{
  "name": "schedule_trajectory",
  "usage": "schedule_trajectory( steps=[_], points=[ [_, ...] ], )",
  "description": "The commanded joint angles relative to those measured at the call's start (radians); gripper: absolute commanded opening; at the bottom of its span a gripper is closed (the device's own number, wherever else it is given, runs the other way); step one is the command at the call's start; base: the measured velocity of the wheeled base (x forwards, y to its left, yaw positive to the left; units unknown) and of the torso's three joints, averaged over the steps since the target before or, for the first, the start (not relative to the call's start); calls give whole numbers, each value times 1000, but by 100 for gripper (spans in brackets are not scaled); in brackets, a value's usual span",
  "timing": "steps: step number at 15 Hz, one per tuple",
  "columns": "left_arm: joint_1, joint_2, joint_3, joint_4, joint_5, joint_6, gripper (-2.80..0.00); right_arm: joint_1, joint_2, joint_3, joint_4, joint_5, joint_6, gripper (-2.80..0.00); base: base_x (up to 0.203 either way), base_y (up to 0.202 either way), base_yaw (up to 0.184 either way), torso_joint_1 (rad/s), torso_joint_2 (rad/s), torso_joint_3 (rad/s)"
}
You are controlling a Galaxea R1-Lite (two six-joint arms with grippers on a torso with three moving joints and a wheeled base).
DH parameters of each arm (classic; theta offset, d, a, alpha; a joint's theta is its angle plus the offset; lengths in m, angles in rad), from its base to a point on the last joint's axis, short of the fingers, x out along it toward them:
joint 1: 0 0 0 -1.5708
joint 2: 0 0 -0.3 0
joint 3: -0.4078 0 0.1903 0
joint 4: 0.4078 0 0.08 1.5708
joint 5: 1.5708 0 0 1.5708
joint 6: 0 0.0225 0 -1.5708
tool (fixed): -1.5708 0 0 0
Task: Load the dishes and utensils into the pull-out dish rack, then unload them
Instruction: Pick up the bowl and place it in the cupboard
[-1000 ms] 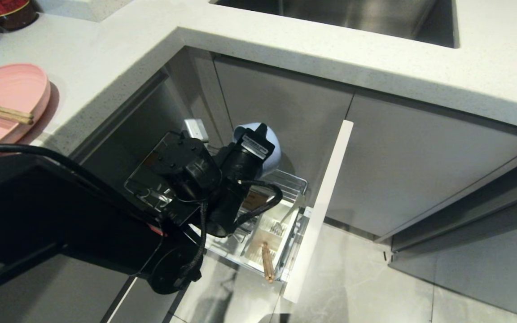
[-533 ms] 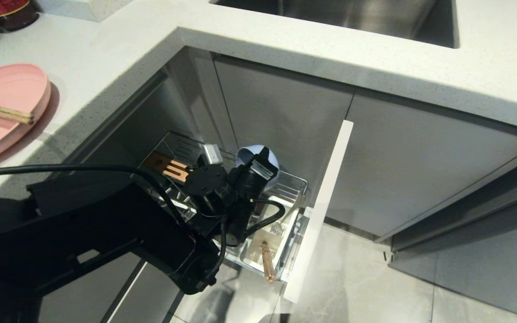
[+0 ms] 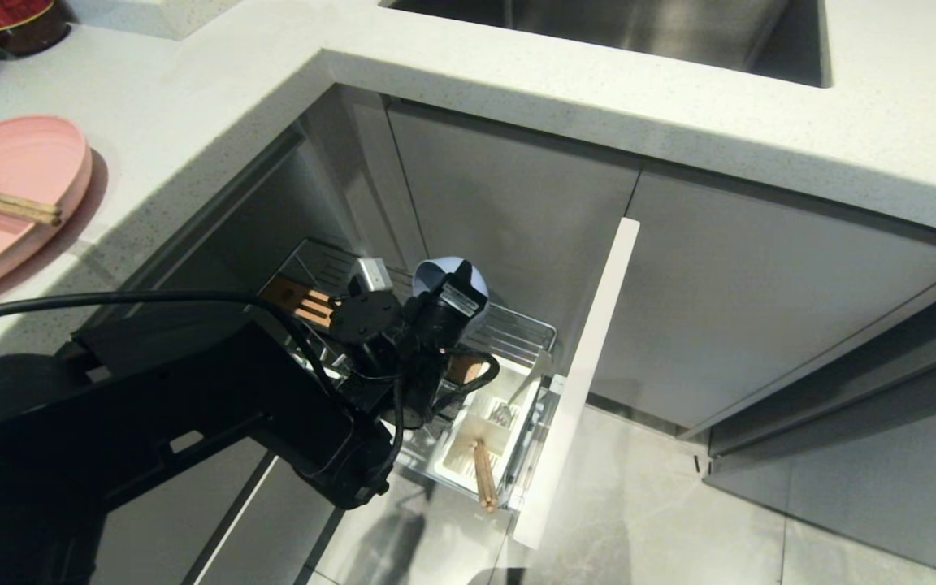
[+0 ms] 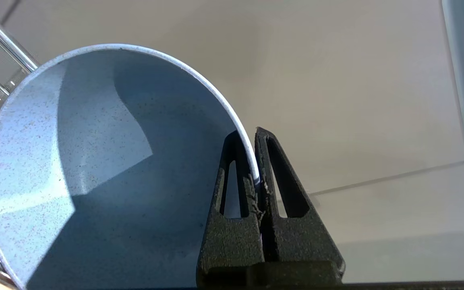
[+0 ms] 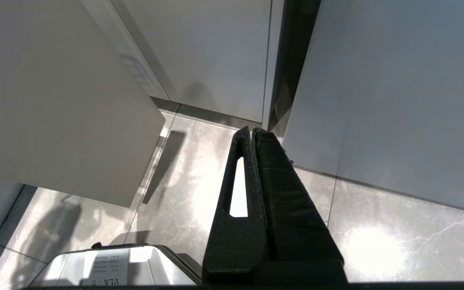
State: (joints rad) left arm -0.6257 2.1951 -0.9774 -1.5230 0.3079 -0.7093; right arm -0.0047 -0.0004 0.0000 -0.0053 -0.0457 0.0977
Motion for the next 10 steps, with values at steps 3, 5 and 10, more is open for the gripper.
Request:
schedule_trajectory(
  steps=[3,5,10],
  points=[
    [6,-1,-3,-7,4,-46,-280,0,-4,0,-1,0,1,-280,0,0,0,0,0,0],
    [6,-4,-3,-7,4,-80,-280,0,-4,0,-1,0,1,-280,0,0,0,0,0,0],
    [19,-6,0,-7,12,-172,-280,0,-4,0,-1,0,1,-280,0,0,0,0,0,0]
  ],
)
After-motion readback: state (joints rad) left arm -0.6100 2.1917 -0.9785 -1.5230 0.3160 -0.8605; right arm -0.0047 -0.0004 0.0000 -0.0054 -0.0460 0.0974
